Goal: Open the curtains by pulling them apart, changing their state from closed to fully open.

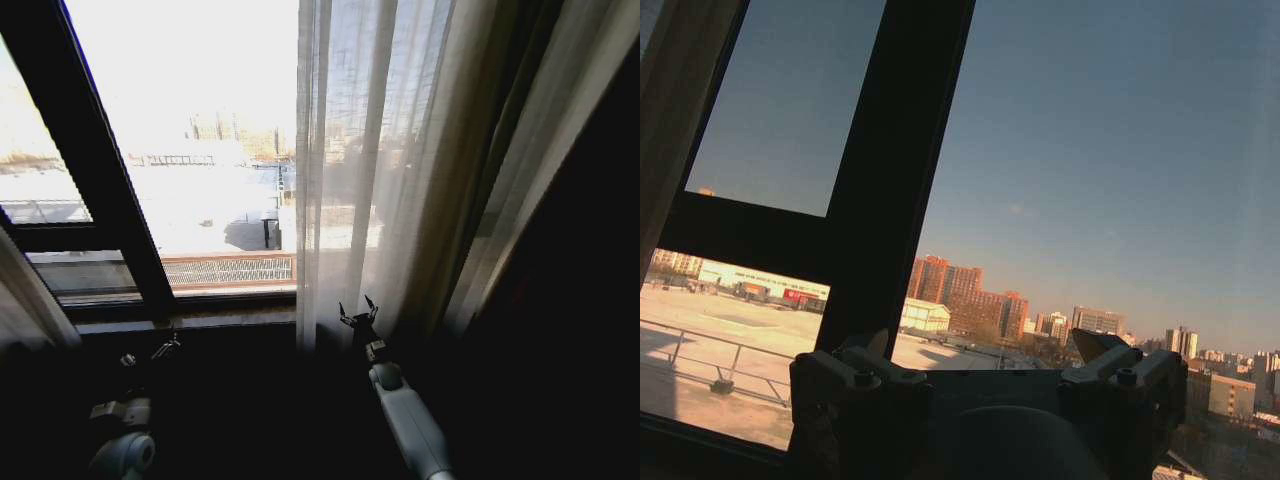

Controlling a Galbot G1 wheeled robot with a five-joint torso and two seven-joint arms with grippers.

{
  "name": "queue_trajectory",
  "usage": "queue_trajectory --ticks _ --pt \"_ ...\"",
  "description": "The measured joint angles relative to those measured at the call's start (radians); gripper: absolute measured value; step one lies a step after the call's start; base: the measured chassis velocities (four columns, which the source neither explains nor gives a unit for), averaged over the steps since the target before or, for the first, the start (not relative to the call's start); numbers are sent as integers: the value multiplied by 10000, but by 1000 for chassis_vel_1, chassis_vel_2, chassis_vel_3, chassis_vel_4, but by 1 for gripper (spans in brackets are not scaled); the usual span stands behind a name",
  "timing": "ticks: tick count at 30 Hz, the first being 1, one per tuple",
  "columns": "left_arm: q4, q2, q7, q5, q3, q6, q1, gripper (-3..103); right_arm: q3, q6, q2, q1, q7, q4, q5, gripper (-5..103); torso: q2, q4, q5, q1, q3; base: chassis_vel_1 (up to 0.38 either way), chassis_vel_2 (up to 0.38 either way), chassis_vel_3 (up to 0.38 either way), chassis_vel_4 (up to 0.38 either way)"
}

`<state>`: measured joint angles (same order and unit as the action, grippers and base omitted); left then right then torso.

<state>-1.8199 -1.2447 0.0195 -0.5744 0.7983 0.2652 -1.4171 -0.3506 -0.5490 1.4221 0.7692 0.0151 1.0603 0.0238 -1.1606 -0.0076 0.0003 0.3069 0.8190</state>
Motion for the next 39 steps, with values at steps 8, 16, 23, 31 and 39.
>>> queue_trajectory --ticks 8,16,23,31,39 --pt "1 1 3 0 4 0 0 100 -70 -223 62 -83 1081 -130 -329 100 0 3 -9 1 -1 175 130 -136 -147" --pt "-1 -4 -1 0 -6 0 0 100 -30 -322 131 -34 1721 -160 -782 100 0 -5 1 0 0 -51 5 46 0" --pt "0 -1 -1 0 -4 0 0 100 25 -372 149 -58 1574 -183 -778 100 -1 2 -5 -2 -1 -82 135 79 -138" --pt "0 1 -1 0 -1 0 1 100 86 -384 175 -166 755 -178 -414 100 5 -2 -3 14 5 -78 127 80 -121" --pt "0 0 -1 0 0 0 0 100 83 -220 181 -205 594 -41 -268 100 -4 2 -3 -8 -3 -7 2 3 -2"
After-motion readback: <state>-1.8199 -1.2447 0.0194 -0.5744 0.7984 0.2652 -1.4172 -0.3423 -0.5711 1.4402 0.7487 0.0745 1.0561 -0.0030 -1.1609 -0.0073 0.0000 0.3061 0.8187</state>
